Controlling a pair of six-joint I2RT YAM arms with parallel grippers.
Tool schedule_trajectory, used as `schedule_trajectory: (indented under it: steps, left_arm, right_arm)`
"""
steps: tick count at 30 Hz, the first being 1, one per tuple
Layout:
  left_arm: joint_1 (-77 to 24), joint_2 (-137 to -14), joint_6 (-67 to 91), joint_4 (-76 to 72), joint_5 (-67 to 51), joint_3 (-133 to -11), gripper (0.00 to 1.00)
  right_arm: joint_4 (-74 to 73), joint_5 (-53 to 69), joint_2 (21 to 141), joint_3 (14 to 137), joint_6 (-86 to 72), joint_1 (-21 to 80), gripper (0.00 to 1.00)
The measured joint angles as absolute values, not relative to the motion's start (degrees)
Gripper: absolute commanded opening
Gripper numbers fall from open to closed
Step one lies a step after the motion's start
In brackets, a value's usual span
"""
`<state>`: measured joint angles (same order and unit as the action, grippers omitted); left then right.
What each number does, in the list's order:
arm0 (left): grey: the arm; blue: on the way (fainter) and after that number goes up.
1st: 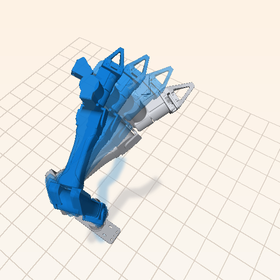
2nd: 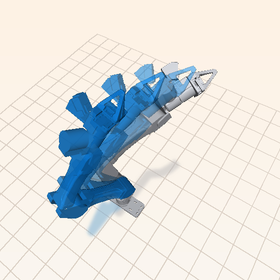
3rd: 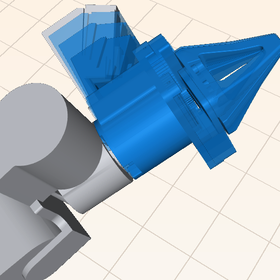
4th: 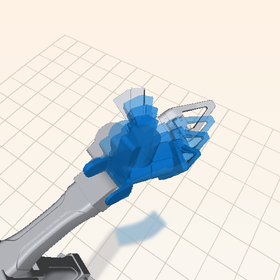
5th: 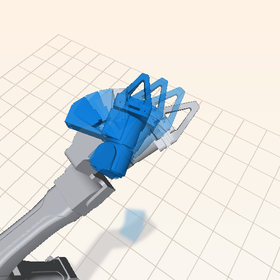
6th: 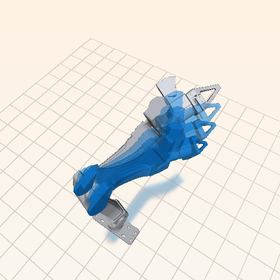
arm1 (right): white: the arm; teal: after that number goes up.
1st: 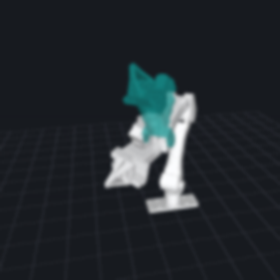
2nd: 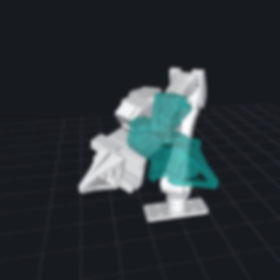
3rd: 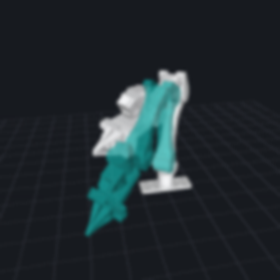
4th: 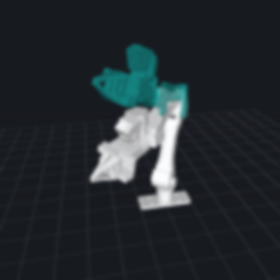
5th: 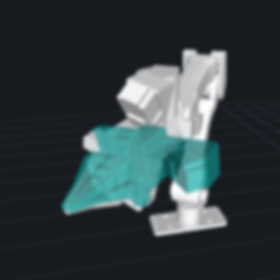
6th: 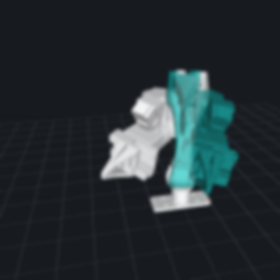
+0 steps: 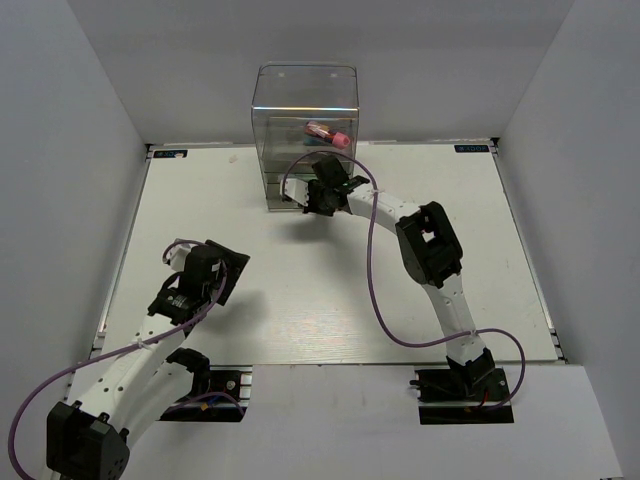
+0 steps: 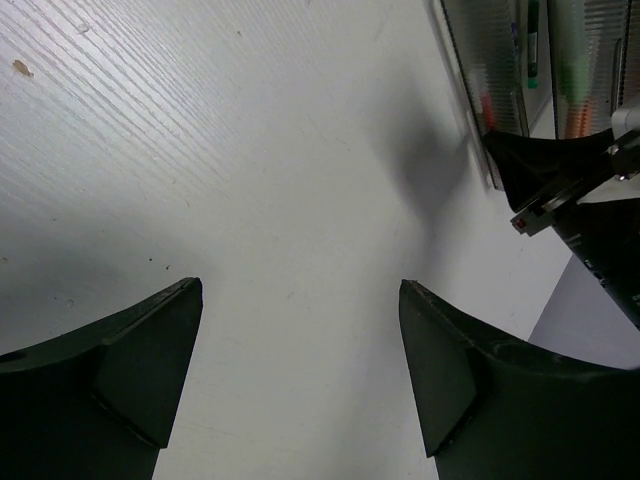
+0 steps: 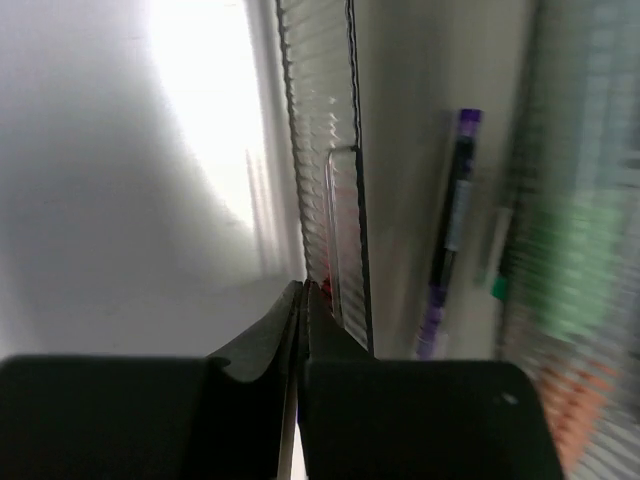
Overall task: Sort the stationery into containers
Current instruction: Close the drawer in the storage box.
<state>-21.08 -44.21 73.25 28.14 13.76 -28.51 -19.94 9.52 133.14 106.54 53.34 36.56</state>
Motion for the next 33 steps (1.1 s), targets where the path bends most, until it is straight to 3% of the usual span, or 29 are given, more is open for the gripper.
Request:
schedule_trajectory:
  steps: [16, 25, 26, 28, 30, 33]
  left_arm:
    - [-21.08, -45.21, 73.23, 27.11, 12.6, -28.51, 0.89]
    - [-21.08, -45.21, 72.97, 26.35, 12.34, -28.51, 0.92]
    - [-21.08, -45.17, 72.71, 26.13, 12.25, -28.51, 0.92]
    - [-21.08, -45.1, 71.94, 25.12, 11.92, -28.51, 0.95]
    - [-21.08, -44.91, 70.83, 23.79, 11.38, -28.47, 1.0]
    - [-21.08, -44.45, 68.75, 21.1, 10.85, -28.1, 1.0]
  right_arm:
    - [-9.04, -1.1, 135.39, 108.22, 52.6, 36.56, 0.0]
    - [-9.41, -0.4, 135.17, 107.81, 52.1, 36.64, 0.0]
    - [-9.96, 1.45, 134.54, 106.94, 51.37, 36.62, 0.05]
    - [-11.92, 5.89, 131.33, 103.11, 49.19, 36.49, 0.42]
    - [-12.36, 10.39, 125.16, 95.92, 45.23, 36.32, 0.9]
    - [-9.67, 14.55, 111.9, 82.83, 38.85, 36.05, 0.9]
